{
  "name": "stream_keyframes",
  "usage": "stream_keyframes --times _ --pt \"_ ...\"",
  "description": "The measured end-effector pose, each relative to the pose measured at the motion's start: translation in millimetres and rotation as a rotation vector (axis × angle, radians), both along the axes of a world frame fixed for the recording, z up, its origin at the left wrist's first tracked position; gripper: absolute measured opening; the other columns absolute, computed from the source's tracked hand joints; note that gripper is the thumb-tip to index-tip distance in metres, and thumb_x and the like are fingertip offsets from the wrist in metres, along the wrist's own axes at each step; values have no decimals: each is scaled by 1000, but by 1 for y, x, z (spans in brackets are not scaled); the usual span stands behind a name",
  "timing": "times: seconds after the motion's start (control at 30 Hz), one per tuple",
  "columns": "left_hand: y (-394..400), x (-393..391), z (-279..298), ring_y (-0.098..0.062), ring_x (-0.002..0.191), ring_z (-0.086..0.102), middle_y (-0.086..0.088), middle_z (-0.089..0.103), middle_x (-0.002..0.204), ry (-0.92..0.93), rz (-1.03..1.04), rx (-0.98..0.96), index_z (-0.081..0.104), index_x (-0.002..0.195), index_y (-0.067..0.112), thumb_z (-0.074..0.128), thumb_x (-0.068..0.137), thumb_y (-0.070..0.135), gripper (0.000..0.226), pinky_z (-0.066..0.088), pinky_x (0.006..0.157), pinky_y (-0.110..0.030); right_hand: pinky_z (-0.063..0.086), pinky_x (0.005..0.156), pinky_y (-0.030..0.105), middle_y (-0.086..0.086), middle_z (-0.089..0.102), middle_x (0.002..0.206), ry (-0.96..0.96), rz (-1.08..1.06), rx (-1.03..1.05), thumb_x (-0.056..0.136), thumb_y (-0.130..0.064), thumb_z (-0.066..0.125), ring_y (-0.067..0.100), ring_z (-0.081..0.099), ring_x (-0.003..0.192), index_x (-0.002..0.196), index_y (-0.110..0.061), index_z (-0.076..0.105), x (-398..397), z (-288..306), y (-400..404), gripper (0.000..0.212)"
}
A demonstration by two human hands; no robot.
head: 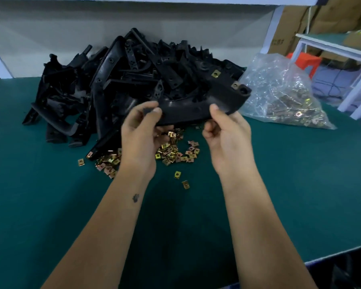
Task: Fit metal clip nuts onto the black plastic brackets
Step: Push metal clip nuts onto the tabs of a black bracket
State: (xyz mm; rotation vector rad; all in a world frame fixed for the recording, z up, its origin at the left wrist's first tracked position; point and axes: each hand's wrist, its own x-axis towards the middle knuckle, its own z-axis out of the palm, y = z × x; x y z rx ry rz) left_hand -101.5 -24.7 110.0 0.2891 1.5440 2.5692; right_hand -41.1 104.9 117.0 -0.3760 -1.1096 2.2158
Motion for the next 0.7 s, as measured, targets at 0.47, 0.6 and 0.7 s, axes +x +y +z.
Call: stream_keyframes --times 0.47,0.6,0.7 --pt "216 263 -26 -13 72 60 15 62 71 211 -657 -298 62 78 33 59 89 15 21 55 77 -39 40 47 19 -2 54 51 -219 -986 -166 103 -23 48 11 51 43 72 -14 52 248 -39 147 32" --pt "233 296 -68 -6 66 62 16 64 78 288 -1060 -514 64 81 35 57 94 16 24 50 65 -26 43 52 25 -1 54 55 -313 -1164 -260 104 -22 47 13 53 49 67 -15 46 319 -80 166 37" --pt "238 290 -90 4 62 62 18 69 79 320 -1192 -677 65 79 36 53 97 19 27 43 60 -21 47 61 33 4 55 74 -449 -1281 -374 104 -25 47 18 53 59 76 -13 49 357 -106 178 31"
